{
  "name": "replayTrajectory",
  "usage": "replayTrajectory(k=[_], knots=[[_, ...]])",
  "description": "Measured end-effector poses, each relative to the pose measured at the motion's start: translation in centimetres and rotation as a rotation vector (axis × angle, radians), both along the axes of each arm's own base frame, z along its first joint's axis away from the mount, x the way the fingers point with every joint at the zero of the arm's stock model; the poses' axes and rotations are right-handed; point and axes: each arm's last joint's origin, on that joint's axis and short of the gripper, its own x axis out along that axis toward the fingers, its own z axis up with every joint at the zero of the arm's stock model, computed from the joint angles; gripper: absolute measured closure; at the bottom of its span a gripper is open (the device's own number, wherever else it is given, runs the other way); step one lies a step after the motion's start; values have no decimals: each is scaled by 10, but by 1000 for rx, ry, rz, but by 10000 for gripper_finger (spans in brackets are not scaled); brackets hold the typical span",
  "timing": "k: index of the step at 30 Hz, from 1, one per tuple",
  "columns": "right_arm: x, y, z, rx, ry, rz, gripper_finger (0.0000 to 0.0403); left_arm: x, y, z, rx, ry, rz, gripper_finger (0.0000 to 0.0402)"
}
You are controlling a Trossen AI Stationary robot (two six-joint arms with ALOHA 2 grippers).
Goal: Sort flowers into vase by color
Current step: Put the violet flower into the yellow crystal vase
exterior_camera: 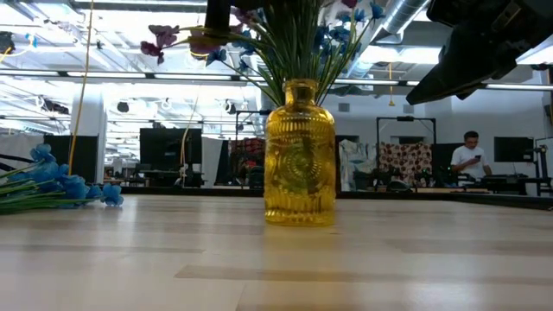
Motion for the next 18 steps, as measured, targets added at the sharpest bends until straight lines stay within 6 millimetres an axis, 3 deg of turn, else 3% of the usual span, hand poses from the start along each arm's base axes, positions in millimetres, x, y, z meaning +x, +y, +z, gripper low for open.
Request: replayTrajectory(k=[18], knots=[[0, 0, 0, 0, 0, 0, 370, -4, -4, -24, 62, 245, -141, 401]])
